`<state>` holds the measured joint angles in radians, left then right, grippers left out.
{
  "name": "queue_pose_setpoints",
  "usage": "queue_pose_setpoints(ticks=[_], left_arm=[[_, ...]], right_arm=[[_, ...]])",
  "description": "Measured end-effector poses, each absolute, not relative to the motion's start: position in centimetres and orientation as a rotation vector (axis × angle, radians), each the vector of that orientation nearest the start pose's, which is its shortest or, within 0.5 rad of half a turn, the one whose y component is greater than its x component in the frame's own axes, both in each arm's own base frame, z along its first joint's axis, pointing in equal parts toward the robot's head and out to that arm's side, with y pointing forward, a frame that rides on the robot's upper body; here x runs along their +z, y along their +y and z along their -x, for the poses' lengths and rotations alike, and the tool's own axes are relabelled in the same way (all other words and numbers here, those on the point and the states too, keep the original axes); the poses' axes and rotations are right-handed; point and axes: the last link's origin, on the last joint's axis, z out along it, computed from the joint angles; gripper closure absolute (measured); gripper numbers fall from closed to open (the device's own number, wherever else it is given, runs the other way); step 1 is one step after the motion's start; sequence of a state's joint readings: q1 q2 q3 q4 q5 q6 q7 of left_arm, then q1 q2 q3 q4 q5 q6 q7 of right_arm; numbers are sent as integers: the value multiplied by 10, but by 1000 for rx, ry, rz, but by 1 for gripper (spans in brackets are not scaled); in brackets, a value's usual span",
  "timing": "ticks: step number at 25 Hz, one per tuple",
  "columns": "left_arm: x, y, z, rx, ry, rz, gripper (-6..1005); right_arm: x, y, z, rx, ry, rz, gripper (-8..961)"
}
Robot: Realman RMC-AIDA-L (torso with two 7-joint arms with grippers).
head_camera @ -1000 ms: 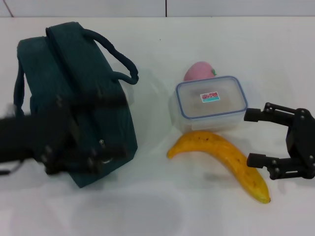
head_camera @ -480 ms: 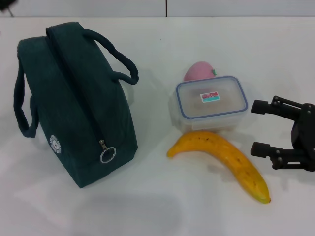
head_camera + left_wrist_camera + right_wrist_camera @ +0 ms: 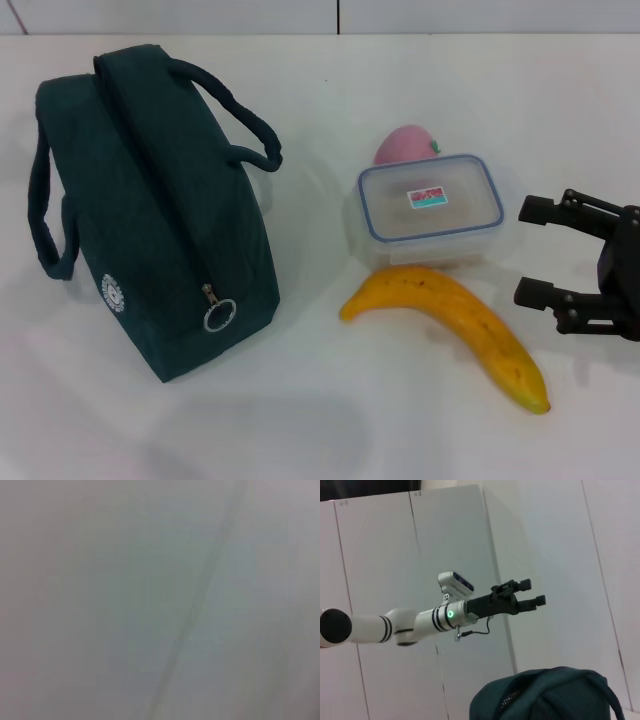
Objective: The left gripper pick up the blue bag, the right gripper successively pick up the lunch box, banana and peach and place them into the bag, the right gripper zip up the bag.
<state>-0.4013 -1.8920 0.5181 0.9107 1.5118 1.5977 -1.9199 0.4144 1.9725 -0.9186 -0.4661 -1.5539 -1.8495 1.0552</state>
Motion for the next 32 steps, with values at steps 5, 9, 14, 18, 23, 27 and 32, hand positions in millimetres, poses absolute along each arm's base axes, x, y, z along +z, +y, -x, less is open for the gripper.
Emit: queue_pose_setpoints(ticks=[5,9,14,18,23,27,32], left_arm=[[213,345,265,-941,-997,2114,112],[222,343,256,-753,-1079,2120,111],[221,330,226,-642,-1109,2252,111],[216,328,220,-478,-1243,2218,111],[203,330,228,-327,-1429,2137,112],[194,331,235,-277,-1527,2110,111],[182,328,239,-267,-1639,2125,111]], right_arm=[[24,276,-262,1190,273,2704,67],[23,278,-260,1187,268,2704,67],[22,279,-258,1189,269,2707,67],[22,280,-258,1192,270,2708,67],[21,281,-258,1182,276,2704,67],[20,281,-258,1180,278,2705,67],[20,281,-259,1173,277,2701,67]])
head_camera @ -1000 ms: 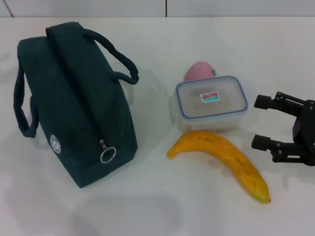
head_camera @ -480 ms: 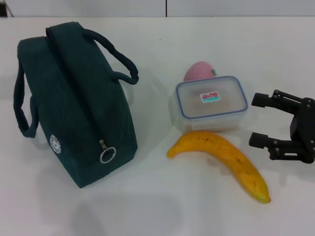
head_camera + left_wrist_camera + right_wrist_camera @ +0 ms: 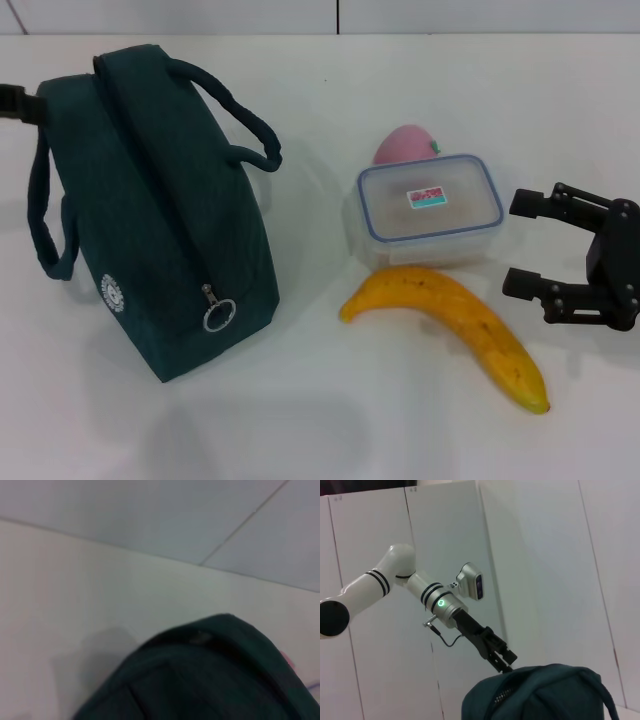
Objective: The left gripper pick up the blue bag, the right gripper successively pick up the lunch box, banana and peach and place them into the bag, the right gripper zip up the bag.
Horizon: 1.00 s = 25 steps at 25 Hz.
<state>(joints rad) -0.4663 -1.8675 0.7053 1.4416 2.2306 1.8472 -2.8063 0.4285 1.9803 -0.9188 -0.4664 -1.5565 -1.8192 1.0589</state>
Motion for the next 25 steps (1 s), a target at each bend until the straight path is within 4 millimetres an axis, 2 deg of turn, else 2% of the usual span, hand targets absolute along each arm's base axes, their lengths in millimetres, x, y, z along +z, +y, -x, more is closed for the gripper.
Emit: queue_pose_setpoints(ticks=[9,15,22,25], left_arm=[[164,332,234,-281,-1710,2174,112],[153,340,234,-270,-1739,2208,173],[144,342,229,-275,-1592,2286,245],[145,344,230,-235,-1585,2273,276]], right_arm=[[21,283,-258,1164,267,2694,67],[20,286,-258,1153,262,2690,67],[22,286,-260,1154,267,2671,68],[22,287,-260,1157,268,2663,68]])
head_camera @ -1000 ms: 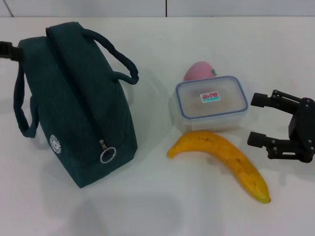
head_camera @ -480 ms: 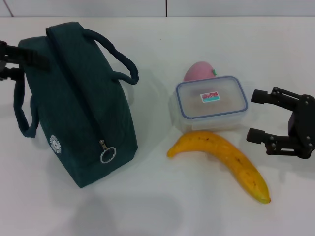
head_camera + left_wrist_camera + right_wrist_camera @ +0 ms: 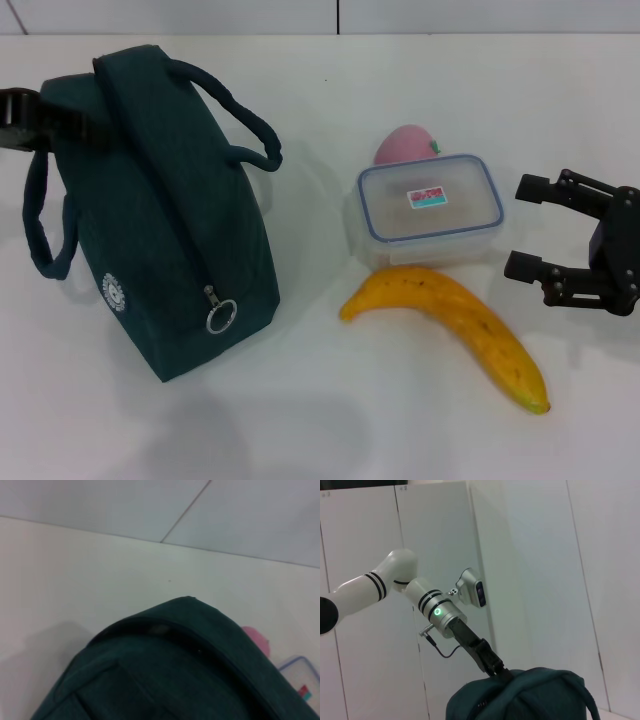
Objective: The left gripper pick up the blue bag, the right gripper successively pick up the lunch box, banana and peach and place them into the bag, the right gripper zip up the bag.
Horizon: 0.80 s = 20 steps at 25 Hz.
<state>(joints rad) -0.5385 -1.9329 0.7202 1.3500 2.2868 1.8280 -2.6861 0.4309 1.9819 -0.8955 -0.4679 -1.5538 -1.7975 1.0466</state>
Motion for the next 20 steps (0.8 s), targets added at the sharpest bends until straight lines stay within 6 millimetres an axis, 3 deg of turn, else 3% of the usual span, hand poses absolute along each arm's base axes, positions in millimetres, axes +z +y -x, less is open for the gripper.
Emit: queue_pose_setpoints(ticks=[9,14,20], left_arm=[[142,345,228,-220,-1591,2280,508],[137,344,226,-203,-1621,2288,747],[126,343,220,-199,-1627,2331,937]], right_arm=[[20,290,-262,1131,293,2649,68],[20,291,-262,1131,302,2641,68],[20,290,-265,1124,318,2627,68]])
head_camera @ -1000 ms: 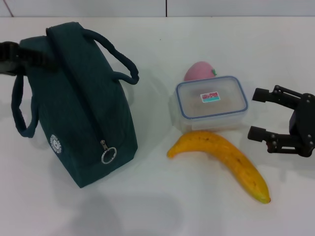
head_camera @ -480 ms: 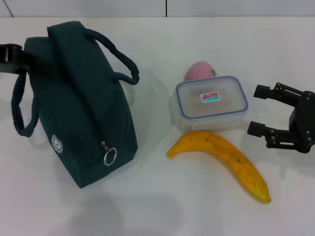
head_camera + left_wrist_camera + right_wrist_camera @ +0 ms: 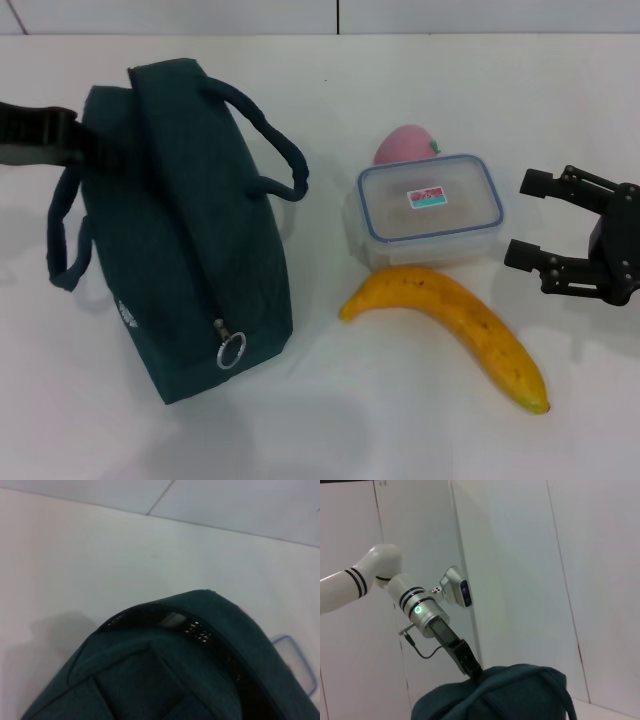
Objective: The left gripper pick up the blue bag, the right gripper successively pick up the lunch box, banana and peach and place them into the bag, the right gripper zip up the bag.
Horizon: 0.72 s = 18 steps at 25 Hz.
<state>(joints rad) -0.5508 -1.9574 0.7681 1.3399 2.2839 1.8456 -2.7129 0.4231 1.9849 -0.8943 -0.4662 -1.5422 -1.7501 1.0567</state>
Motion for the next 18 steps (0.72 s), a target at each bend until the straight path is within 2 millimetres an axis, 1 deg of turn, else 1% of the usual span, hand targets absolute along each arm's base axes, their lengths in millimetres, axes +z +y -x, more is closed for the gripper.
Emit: queue_pose_setpoints(ticks=[4,6,9,13,16,18], left_arm=[[124,344,212,-284,-1619,2365,943],[122,346,211,-316,-1625,2361,945],[114,347,210,-346,-1642,2349,945],[108,348,207,-371,-1647,2354,946],[101,351,204,-398,-1653,2352,946],[95,353,205,-416,-1676,2340,946]], right_arm=[[20,292,-267,1109,359,2618,68],[20,296,-271,1082,412,2595,68],[20,304,-278,1050,502,2532,68],[19,309,-284,1025,577,2473,68],[18,318,-292,1011,697,2380,68],[17,322,-295,1014,753,2336,68]])
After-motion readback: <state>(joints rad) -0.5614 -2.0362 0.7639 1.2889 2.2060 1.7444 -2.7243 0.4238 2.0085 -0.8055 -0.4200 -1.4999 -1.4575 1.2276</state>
